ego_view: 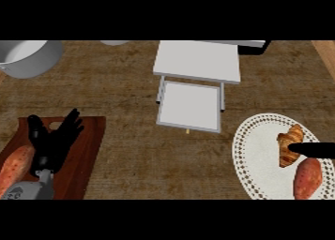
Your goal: Pick the croissant from the placemat and place it in the tiered shelf
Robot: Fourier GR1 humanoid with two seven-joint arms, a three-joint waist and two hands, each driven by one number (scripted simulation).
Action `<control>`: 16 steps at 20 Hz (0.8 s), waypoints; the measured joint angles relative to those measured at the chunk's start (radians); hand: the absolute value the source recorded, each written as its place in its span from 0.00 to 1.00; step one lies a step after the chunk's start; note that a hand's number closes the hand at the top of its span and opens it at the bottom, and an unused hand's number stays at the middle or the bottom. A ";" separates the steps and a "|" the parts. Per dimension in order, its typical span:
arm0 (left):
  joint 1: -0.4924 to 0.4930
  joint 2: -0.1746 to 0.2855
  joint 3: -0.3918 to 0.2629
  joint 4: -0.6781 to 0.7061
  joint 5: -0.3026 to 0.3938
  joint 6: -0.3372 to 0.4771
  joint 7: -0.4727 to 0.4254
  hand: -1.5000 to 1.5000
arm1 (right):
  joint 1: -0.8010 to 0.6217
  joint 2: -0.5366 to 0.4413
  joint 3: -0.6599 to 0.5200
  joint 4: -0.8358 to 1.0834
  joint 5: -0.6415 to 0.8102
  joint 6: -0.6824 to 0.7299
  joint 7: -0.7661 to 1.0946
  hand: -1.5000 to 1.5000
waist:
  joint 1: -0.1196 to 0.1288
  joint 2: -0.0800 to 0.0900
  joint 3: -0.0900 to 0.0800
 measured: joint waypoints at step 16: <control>0.037 -0.008 0.033 -0.044 -0.025 -0.029 0.022 0.50 | -0.083 0.171 -0.009 0.185 0.206 0.030 -0.001 0.00 | -0.005 -0.001 0.000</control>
